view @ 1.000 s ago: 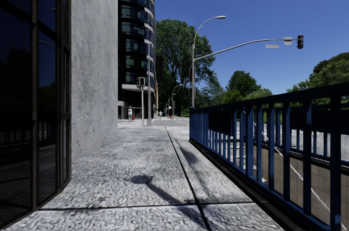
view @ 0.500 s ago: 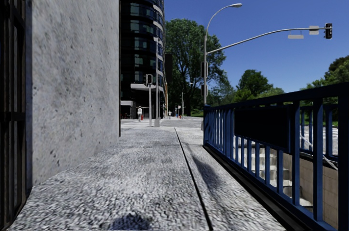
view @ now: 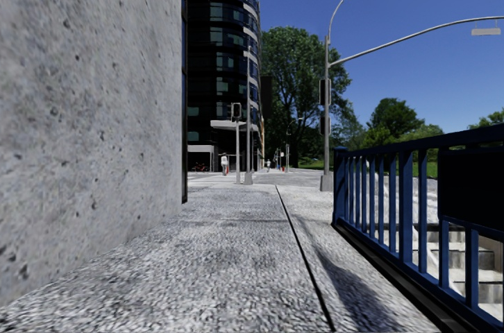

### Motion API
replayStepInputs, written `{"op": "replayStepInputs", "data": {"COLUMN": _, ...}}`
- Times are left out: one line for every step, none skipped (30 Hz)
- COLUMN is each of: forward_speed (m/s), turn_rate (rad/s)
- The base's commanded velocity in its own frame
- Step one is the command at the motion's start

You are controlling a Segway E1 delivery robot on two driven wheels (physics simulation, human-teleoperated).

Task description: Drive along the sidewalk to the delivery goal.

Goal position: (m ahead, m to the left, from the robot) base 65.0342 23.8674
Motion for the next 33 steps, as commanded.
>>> {"op": "replayStepInputs", "data": {"forward_speed": 2.0, "turn_rate": 0.32}}
{"op": "replayStepInputs", "data": {"forward_speed": 2.0, "turn_rate": 0.32}}
{"op": "replayStepInputs", "data": {"forward_speed": 2.0, "turn_rate": 0.32}}
{"op": "replayStepInputs", "data": {"forward_speed": 2.0, "turn_rate": 0.32}}
{"op": "replayStepInputs", "data": {"forward_speed": 2.0, "turn_rate": 0.32}}
{"op": "replayStepInputs", "data": {"forward_speed": 2.0, "turn_rate": 0.26}}
{"op": "replayStepInputs", "data": {"forward_speed": 2.0, "turn_rate": 0.12}}
{"op": "replayStepInputs", "data": {"forward_speed": 2.0, "turn_rate": 0.0}}
{"op": "replayStepInputs", "data": {"forward_speed": 2.0, "turn_rate": 0.0}}
{"op": "replayStepInputs", "data": {"forward_speed": 2.0, "turn_rate": 0.0}}
{"op": "replayStepInputs", "data": {"forward_speed": 2.0, "turn_rate": 0.0}}
{"op": "replayStepInputs", "data": {"forward_speed": 2.0, "turn_rate": 0.0}}
{"op": "replayStepInputs", "data": {"forward_speed": 2.0, "turn_rate": 0.0}}
{"op": "replayStepInputs", "data": {"forward_speed": 2.0, "turn_rate": 0.0}}
{"op": "replayStepInputs", "data": {"forward_speed": 2.0, "turn_rate": 0.0}}
{"op": "replayStepInputs", "data": {"forward_speed": 2.0, "turn_rate": 0.0}}
{"op": "replayStepInputs", "data": {"forward_speed": 2.0, "turn_rate": 0.0}}
{"op": "replayStepInputs", "data": {"forward_speed": 2.0, "turn_rate": 0.0}}
{"op": "replayStepInputs", "data": {"forward_speed": 2.0, "turn_rate": 0.0}}
{"op": "replayStepInputs", "data": {"forward_speed": 2.0, "turn_rate": 0.0}}
{"op": "replayStepInputs", "data": {"forward_speed": 2.0, "turn_rate": 0.0}}
{"op": "replayStepInputs", "data": {"forward_speed": 2.0, "turn_rate": 0.0}}
{"op": "replayStepInputs", "data": {"forward_speed": 2.0, "turn_rate": 0.0}}
{"op": "replayStepInputs", "data": {"forward_speed": 2.0, "turn_rate": 0.0}}
{"op": "replayStepInputs", "data": {"forward_speed": 2.0, "turn_rate": 0.0}}
{"op": "replayStepInputs", "data": {"forward_speed": 2.0, "turn_rate": 0.0}}
{"op": "replayStepInputs", "data": {"forward_speed": 2.0, "turn_rate": 0.0}}
{"op": "replayStepInputs", "data": {"forward_speed": 2.0, "turn_rate": 0.0}}
{"op": "replayStepInputs", "data": {"forward_speed": 2.0, "turn_rate": 0.0}}
{"op": "replayStepInputs", "data": {"forward_speed": 2.0, "turn_rate": 0.0}}
{"op": "replayStepInputs", "data": {"forward_speed": 2.0, "turn_rate": 0.0}}
{"op": "replayStepInputs", "data": {"forward_speed": 2.0, "turn_rate": 0.0}}
{"op": "replayStepInputs", "data": {"forward_speed": 2.0, "turn_rate": 0.0}}
